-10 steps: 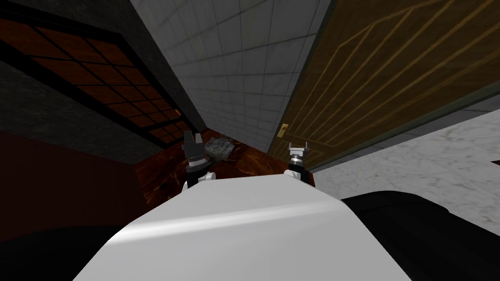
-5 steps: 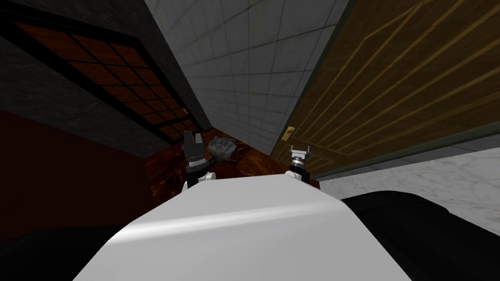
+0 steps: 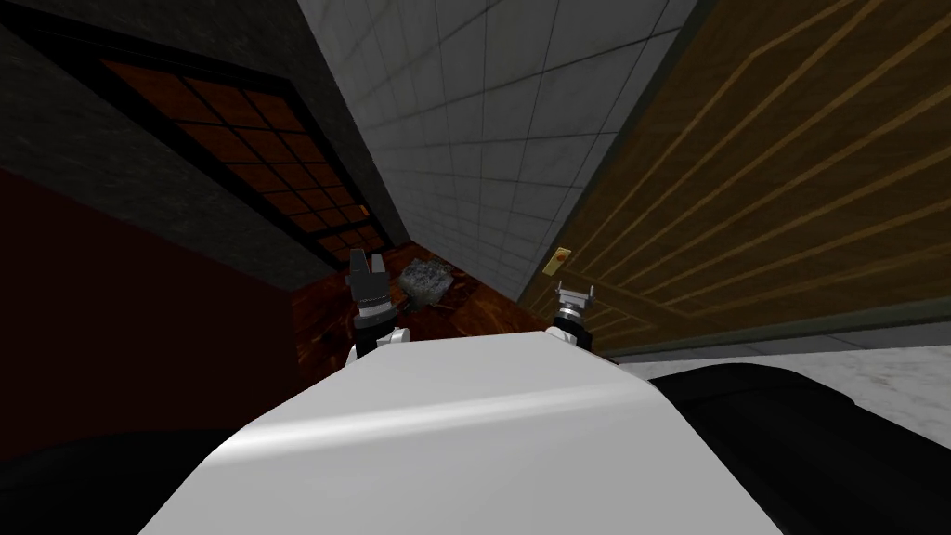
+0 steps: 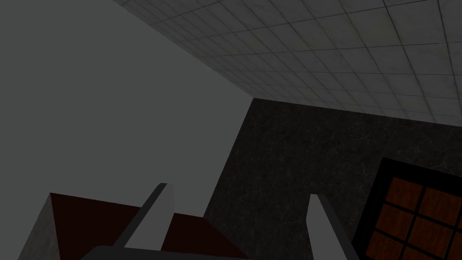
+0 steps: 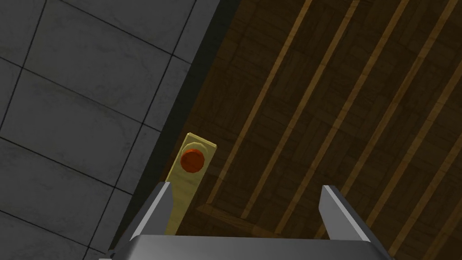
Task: Pull the door open
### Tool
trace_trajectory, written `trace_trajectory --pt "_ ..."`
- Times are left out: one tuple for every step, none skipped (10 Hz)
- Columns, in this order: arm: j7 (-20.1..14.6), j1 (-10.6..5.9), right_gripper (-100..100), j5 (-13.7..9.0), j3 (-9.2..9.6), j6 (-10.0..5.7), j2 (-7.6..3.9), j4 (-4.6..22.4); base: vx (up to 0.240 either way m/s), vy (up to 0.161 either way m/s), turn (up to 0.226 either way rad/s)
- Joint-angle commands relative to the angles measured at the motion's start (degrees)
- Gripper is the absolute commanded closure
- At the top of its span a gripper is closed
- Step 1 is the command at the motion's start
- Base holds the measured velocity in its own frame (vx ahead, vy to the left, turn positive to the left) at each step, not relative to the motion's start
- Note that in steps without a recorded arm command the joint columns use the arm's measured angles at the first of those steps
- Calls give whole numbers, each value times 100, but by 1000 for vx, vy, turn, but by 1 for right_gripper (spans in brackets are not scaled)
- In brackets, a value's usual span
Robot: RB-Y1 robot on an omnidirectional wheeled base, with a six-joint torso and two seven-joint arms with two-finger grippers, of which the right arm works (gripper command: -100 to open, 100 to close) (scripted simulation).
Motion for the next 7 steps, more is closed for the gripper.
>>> trace_trajectory --pt "-100 -5 -100 -209 -58 -8 21 75 74 -56 140" --pt "-168 -8 -100 -332 -88 -24 22 140 75 -55 141" --pt "-230 -12 -100 -443 -116 -39 25 198 73 -46 132" --pt "-291 -15 -100 -555 -144 -53 28 256 78 -51 122" --pt "-352 -18 -100 -666 -172 -68 32 314 84 -62 101" --pt "-414 -22 -100 -778 -200 -82 35 373 80 -62 120" --pt "-475 -25 -100 -889 -227 -96 38 431 73 -64 142"
